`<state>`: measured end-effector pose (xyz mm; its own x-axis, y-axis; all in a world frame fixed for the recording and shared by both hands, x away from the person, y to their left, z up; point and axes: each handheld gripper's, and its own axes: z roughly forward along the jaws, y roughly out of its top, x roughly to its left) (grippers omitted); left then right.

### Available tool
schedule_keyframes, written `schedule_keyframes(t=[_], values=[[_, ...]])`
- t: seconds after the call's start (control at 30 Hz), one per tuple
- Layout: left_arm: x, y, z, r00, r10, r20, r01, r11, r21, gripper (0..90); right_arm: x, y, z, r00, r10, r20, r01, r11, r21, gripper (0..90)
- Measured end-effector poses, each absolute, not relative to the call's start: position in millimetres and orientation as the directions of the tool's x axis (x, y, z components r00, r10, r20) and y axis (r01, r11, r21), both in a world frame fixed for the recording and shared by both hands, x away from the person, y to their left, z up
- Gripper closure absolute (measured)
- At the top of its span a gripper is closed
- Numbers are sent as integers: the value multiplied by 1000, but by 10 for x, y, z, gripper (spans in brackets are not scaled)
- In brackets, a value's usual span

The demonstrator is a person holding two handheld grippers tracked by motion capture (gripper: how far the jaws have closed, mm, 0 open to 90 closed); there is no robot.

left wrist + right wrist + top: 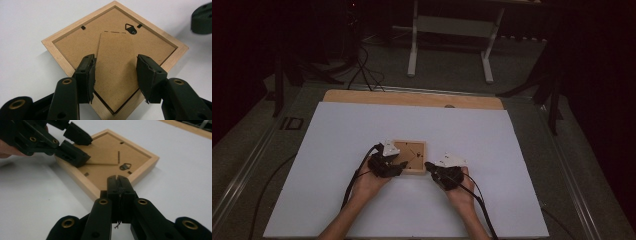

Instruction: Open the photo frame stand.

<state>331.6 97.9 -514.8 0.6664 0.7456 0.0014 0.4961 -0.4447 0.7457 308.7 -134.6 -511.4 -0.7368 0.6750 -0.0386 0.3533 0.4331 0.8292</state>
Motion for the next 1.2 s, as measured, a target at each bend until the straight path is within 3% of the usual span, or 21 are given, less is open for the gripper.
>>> schedule_keyframes(t=[0.73, 1.2], values=[[3271, 983, -5193, 645, 764, -3, 487, -407, 773, 502, 3116, -1247, -5203, -744, 668, -24, 372, 444, 815, 899], [3311, 930, -5004, 665, 747, 27, 496, -468, 731, 516, 3113, -1239, -5196, -746, 664, -40, 365, 460, 810, 900]])
